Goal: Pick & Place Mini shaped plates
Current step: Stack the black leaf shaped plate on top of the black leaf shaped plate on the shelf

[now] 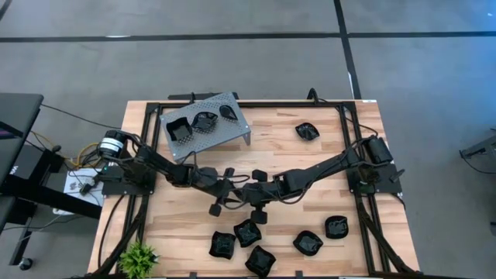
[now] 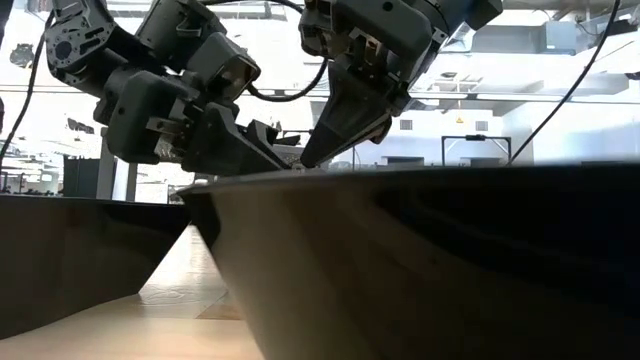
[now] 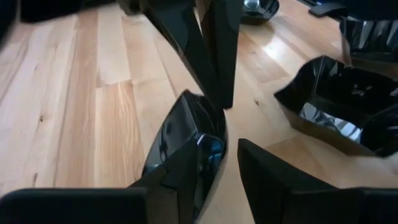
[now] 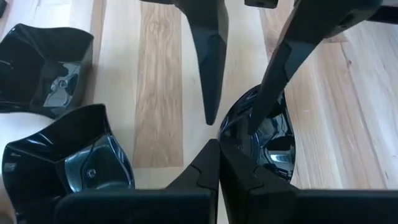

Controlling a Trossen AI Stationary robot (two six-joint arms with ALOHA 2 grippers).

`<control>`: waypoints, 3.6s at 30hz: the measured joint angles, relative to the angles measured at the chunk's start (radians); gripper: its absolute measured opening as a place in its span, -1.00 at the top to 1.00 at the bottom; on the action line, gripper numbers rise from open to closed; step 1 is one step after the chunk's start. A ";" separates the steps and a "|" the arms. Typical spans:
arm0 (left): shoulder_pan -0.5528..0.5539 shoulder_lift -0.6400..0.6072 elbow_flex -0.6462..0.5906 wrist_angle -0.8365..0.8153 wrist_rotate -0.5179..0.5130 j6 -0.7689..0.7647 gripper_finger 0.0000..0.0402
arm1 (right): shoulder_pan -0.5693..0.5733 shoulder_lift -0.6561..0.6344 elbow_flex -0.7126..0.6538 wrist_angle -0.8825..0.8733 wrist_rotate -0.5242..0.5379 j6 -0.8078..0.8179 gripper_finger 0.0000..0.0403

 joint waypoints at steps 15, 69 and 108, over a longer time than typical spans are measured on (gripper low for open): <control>-0.001 0.000 0.000 -0.008 0.026 0.002 0.95 | -0.008 0.000 0.000 0.020 0.003 0.001 0.92; 0.472 -0.733 0.045 -0.811 -0.443 0.296 0.96 | -0.099 0.000 0.000 -0.009 0.159 -0.025 0.60; -0.003 -0.793 0.019 -0.779 -0.169 0.083 0.56 | -0.061 0.000 0.000 -0.002 0.148 -0.015 0.60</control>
